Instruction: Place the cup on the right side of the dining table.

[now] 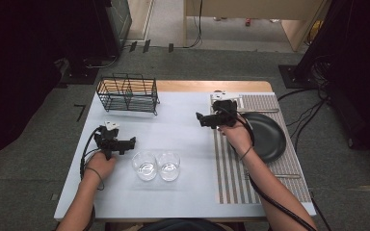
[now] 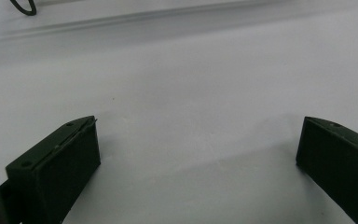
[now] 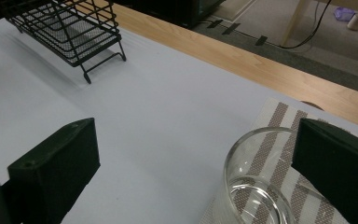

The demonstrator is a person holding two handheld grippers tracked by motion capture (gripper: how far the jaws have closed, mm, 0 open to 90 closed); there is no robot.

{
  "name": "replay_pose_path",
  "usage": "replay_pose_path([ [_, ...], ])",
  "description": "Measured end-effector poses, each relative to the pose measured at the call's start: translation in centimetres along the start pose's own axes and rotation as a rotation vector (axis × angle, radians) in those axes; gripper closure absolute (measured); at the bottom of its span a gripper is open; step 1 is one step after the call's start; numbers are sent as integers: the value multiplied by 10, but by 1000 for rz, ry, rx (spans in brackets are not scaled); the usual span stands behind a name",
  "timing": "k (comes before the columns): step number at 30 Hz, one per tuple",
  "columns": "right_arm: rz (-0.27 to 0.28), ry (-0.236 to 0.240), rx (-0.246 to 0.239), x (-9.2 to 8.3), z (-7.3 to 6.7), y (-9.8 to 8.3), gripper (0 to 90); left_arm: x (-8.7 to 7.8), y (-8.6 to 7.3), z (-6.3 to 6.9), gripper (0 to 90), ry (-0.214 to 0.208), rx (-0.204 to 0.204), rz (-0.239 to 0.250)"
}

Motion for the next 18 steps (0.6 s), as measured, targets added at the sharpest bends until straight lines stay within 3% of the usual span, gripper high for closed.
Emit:
replay_pose_path([
  [18,10,73,-23,3,-24,0,4,0,0,0,0,0,1,0],
])
Point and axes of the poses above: each handheld gripper's, and its own axes: x roughly forward along the jaws, y roughly out of its top, z roughly to its right, the point moved 7 cm from there along x, roughly forward along the jaws, and after that the axes turned 5 degrees about -x, right-handed, at the moved point
